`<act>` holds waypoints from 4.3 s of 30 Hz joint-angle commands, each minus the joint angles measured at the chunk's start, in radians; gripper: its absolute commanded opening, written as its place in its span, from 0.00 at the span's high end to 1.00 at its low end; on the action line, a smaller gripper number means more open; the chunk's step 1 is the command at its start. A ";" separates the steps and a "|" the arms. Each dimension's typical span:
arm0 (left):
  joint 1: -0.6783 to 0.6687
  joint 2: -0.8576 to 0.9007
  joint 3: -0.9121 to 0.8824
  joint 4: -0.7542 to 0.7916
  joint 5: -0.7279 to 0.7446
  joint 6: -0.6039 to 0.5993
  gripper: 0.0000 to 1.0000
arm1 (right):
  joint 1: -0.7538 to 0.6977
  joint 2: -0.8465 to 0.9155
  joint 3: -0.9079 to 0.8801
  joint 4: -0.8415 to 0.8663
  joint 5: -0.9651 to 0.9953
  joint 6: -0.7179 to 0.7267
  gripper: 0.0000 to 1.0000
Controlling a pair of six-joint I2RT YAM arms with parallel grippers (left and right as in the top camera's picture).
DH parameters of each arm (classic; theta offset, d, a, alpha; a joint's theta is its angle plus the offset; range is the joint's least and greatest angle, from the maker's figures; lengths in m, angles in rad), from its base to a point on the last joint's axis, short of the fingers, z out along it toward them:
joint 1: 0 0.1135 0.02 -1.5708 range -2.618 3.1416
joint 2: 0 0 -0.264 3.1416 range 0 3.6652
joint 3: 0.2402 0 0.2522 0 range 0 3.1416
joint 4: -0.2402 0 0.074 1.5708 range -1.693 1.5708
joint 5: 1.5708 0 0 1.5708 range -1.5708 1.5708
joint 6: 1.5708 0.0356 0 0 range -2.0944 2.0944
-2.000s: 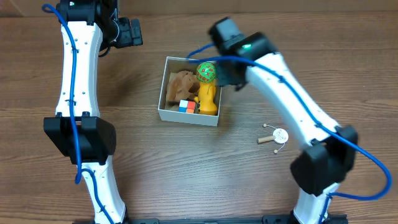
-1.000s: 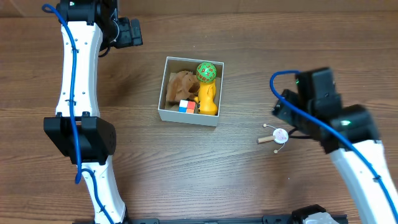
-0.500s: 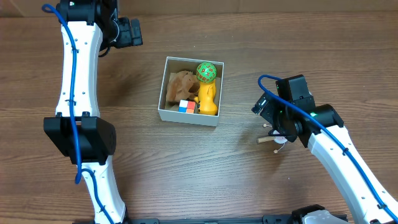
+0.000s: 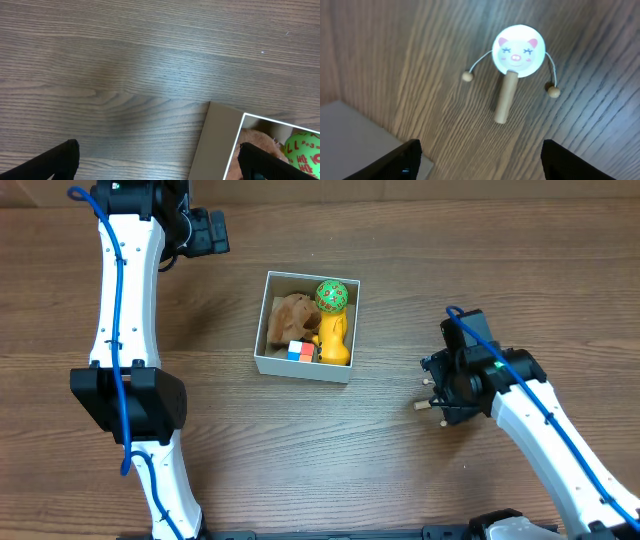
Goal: Pack container
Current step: 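Move the right gripper down to the pig rattle drum handle, then close the right gripper on the rattle handle and lift it, then carry the rattle over the box with the right gripper and release it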
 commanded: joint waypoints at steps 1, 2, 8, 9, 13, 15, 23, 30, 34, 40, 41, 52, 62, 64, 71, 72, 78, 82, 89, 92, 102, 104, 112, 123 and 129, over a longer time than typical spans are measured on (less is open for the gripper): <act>-0.006 -0.010 0.012 0.002 -0.003 -0.017 0.00 | -0.003 0.076 -0.010 0.013 0.021 0.081 0.21; -0.006 -0.010 0.012 0.002 -0.003 -0.017 0.00 | -0.003 0.098 -0.010 0.014 0.017 0.081 0.21; -0.007 -0.010 0.012 0.002 -0.003 -0.017 0.00 | -0.003 0.192 -0.010 0.001 -0.015 0.080 0.25; -0.006 -0.010 0.012 0.002 -0.003 -0.017 0.00 | -0.003 0.195 -0.011 -0.006 -0.015 0.080 0.28; -0.006 -0.010 0.012 0.002 -0.003 -0.017 0.00 | -0.002 0.196 -0.014 -0.022 -0.014 0.080 0.32; -0.006 -0.010 0.012 0.002 -0.003 -0.017 0.00 | -0.002 0.197 -0.014 -0.023 -0.015 0.080 0.33; -0.006 -0.010 0.012 0.002 -0.003 -0.017 0.00 | -0.002 0.197 -0.014 0.015 -0.014 0.082 0.39; -0.006 -0.010 0.012 0.002 -0.003 -0.017 0.00 | -0.002 0.217 -0.014 0.056 -0.014 0.111 0.38; -0.006 -0.010 0.012 0.002 -0.003 -0.017 0.00 | -0.002 0.245 -0.014 0.060 -0.018 0.111 0.38; -0.006 -0.010 0.012 0.002 -0.003 -0.017 0.00 | -0.002 0.310 -0.014 0.073 -0.019 0.111 0.44; -0.007 -0.010 0.012 0.002 -0.003 -0.017 0.00 | -0.002 0.323 -0.014 0.080 -0.026 0.111 0.48; -0.007 -0.010 0.012 0.002 -0.003 -0.017 0.00 | -0.002 0.350 -0.014 0.084 -0.025 0.111 0.53; -0.006 -0.010 0.012 0.002 -0.003 -0.017 0.00 | -0.002 0.387 -0.015 0.107 -0.026 0.111 0.57; -0.006 -0.010 0.012 0.002 -0.003 -0.017 0.00 | -0.002 0.399 -0.015 0.110 -0.026 0.111 0.59; -0.007 -0.010 0.012 0.002 -0.003 -0.017 0.00 | -0.003 0.402 -0.013 0.111 -0.022 0.026 0.68; -0.006 -0.010 0.012 0.002 -0.003 -0.017 0.00 | -0.003 0.402 -0.013 0.113 -0.021 0.011 0.69; -0.006 -0.010 0.012 0.001 -0.003 -0.017 0.00 | -0.003 0.402 0.000 0.116 -0.006 -0.036 0.83; -0.006 -0.010 0.012 0.002 -0.003 -0.017 0.00 | -0.003 0.401 0.005 0.115 -0.003 -0.037 0.89; -0.006 -0.010 0.012 0.002 -0.003 -0.017 0.00 | -0.003 0.380 0.040 0.091 0.096 -0.138 0.89; -0.006 -0.010 0.012 0.002 -0.003 -0.017 0.00 | -0.003 0.356 0.073 0.072 0.142 -0.194 0.89; -0.006 -0.010 0.012 0.002 -0.003 -0.017 0.00 | -0.002 0.298 0.269 0.020 0.171 -0.565 0.89; -0.006 -0.010 0.012 0.002 -0.003 -0.017 0.00 | 0.000 0.295 0.356 -0.024 0.171 -0.647 0.87; -0.006 -0.010 0.012 0.002 -0.003 -0.017 0.00 | 0.101 0.295 0.679 -0.168 0.167 -0.937 0.84; -0.006 -0.010 0.012 0.002 -0.003 -0.017 0.00 | 0.404 0.295 0.752 -0.171 0.167 -1.132 0.80; -0.006 -0.010 0.012 0.002 -0.003 -0.017 0.00 | 0.503 0.330 0.752 -0.155 0.165 -1.189 0.78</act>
